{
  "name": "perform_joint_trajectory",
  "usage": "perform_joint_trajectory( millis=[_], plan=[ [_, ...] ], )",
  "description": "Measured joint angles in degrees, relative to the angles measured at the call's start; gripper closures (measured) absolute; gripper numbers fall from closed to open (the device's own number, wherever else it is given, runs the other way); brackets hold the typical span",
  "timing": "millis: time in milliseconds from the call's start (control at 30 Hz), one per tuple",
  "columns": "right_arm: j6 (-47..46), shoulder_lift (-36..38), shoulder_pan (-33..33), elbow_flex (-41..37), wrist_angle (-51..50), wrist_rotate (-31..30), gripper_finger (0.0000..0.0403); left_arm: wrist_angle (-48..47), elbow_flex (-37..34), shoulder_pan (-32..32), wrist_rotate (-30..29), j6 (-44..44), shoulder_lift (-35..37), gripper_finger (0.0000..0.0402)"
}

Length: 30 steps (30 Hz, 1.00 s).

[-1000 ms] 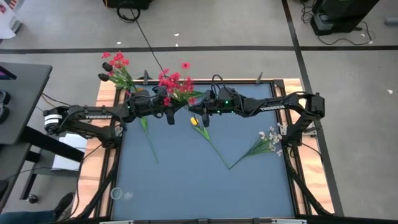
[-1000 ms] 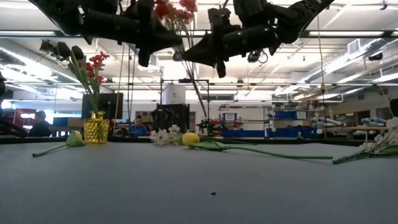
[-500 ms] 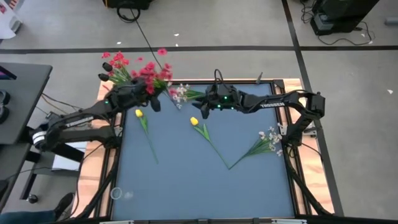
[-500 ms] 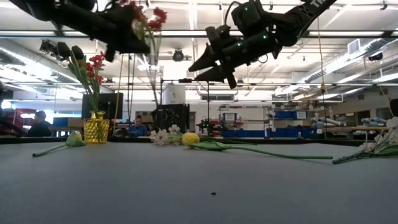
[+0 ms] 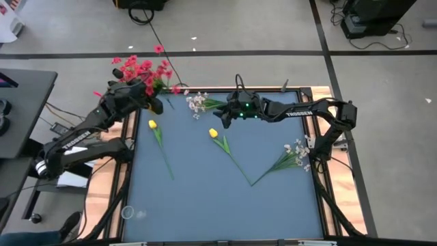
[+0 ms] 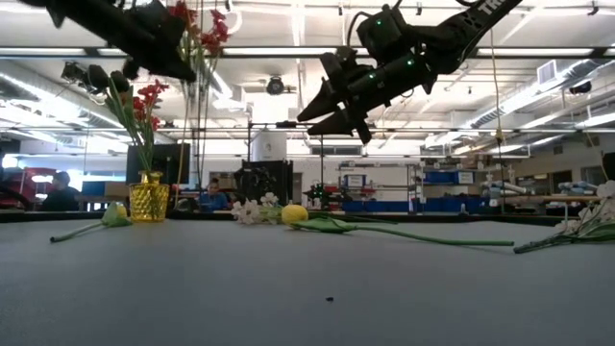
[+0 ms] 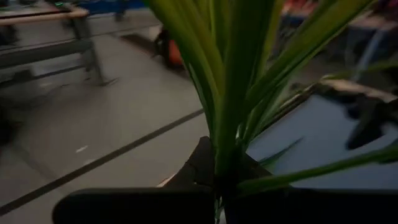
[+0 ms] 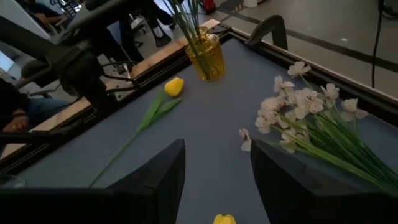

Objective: Sort flowers into vase by color
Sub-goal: Put the red flowers into the yellow vase

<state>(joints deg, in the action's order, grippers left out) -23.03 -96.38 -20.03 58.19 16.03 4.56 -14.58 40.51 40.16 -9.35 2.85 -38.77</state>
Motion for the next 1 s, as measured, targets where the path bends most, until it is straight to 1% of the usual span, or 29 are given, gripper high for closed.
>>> perform_joint_trajectory(
  millis=[67, 133, 267, 400, 533, 633, 833, 1000],
  plan=[
    [-0.2, 0.0, -0.3, 0.0, 0.0, 0.0, 0.0212, -5.3, 3.1, 0.8, -1.3, -1.2, -0.1, 0.0395],
    [-0.2, 0.0, -0.6, 0.0, 0.0, 0.0, 0.0212, -7.9, 5.5, 1.7, -2.0, -2.5, -0.1, 0.0395],
    [-0.4, 0.0, -1.5, 0.0, 0.0, 0.0, 0.0212, -10.6, 9.0, 3.1, -4.1, -4.9, 0.1, 0.0395],
    [-0.4, 0.0, -1.8, 0.0, 0.1, 0.1, 0.0212, -11.5, 10.6, 4.8, -6.2, -6.8, 0.8, 0.0395],
    [-0.4, 0.0, -1.9, 0.0, 0.2, 0.7, 0.0212, -13.6, 10.7, 6.4, -9.2, -7.1, 1.8, 0.0395],
    [-0.1, 0.0, -1.9, 0.0, 0.1, 0.9, 0.0212, -15.0, 10.6, 7.9, -10.3, -6.8, 1.8, 0.0395],
    [0.5, 0.0, -1.9, 0.0, 0.1, 1.1, 0.0212, -10.2, 5.5, 10.0, -10.3, -5.8, 1.6, 0.0395],
    [0.3, 0.0, -1.9, 0.0, 0.1, 2.8, 0.0212, -8.5, 3.8, 10.3, -10.3, -5.1, 1.7, 0.0392]
  ],
)
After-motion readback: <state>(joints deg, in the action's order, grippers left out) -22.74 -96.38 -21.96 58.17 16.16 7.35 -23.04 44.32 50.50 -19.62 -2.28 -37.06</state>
